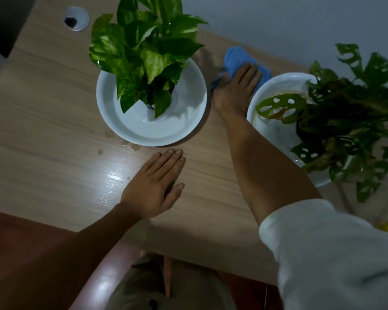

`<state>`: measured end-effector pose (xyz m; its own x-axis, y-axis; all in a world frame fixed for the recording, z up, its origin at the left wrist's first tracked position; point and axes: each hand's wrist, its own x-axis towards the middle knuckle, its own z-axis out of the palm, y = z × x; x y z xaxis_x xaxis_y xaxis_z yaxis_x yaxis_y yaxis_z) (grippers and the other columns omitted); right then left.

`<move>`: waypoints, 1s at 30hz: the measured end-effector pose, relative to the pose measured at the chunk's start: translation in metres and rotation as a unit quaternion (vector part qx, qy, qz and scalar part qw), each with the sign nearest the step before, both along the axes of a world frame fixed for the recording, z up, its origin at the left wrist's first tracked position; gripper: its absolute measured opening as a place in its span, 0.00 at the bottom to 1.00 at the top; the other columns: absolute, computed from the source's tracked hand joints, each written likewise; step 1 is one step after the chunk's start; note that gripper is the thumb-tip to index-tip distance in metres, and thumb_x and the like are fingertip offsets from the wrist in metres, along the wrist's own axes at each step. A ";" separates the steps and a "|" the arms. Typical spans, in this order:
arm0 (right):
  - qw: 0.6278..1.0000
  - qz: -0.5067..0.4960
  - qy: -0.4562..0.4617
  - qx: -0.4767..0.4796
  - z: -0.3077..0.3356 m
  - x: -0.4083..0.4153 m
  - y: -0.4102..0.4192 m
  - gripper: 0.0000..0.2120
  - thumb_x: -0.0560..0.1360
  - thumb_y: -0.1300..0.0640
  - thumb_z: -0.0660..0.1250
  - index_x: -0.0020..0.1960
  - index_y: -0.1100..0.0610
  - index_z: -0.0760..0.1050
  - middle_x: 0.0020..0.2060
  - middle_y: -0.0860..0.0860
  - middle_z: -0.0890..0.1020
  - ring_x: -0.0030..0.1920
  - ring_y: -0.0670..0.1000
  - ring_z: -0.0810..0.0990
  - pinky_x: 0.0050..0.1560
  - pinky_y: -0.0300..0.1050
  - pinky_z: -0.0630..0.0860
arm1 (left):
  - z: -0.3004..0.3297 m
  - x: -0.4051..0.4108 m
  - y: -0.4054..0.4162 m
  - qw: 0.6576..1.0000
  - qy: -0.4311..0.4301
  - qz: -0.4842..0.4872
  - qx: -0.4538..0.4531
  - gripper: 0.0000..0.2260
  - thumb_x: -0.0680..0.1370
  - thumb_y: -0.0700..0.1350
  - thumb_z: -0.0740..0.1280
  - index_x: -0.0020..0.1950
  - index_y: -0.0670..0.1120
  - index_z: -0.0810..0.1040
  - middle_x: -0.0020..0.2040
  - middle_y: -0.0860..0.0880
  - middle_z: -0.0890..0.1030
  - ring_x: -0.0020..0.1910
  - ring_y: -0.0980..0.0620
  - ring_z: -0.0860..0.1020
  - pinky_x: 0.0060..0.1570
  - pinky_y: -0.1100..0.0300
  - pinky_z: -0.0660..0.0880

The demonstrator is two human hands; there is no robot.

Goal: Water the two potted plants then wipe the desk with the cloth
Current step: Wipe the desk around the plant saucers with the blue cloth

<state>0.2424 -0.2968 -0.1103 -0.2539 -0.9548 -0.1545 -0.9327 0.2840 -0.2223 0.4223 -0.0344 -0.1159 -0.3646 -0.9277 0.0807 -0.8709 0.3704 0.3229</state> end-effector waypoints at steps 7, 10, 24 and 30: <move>0.997 0.071 0.024 -0.021 -0.003 0.002 0.054 0.32 0.87 0.45 0.45 0.84 0.64 0.49 0.84 0.63 0.51 0.85 0.62 0.47 0.84 0.60 0.43 | 0.001 -0.001 0.000 1.000 0.004 0.005 0.007 0.29 0.82 0.53 0.63 0.81 0.42 0.65 0.82 0.44 0.64 0.83 0.47 0.59 0.79 0.43 0.63; 0.995 0.082 0.037 -0.034 -0.004 0.003 0.093 0.32 0.87 0.44 0.44 0.85 0.62 0.50 0.84 0.60 0.53 0.85 0.60 0.49 0.84 0.60 0.46 | 0.002 -0.002 -0.001 1.000 0.000 0.005 0.009 0.29 0.82 0.52 0.63 0.81 0.42 0.65 0.82 0.44 0.64 0.83 0.47 0.59 0.79 0.43 0.63; 0.961 0.277 -0.010 0.025 0.008 0.005 -0.044 0.29 0.87 0.41 0.41 0.86 0.48 0.46 0.86 0.49 0.47 0.85 0.59 0.41 0.83 0.63 0.38 | 0.002 -0.002 0.000 1.000 0.002 0.009 0.002 0.29 0.82 0.53 0.64 0.81 0.42 0.65 0.82 0.45 0.64 0.83 0.47 0.60 0.79 0.44 0.63; 0.932 0.354 -0.003 0.073 0.020 -0.011 -0.007 0.28 0.87 0.42 0.44 0.86 0.45 0.44 0.86 0.48 0.42 0.85 0.60 0.37 0.82 0.66 0.35 | 0.003 -0.001 -0.001 1.000 0.004 0.008 0.011 0.29 0.82 0.53 0.64 0.81 0.43 0.64 0.82 0.45 0.63 0.83 0.47 0.60 0.79 0.44 0.62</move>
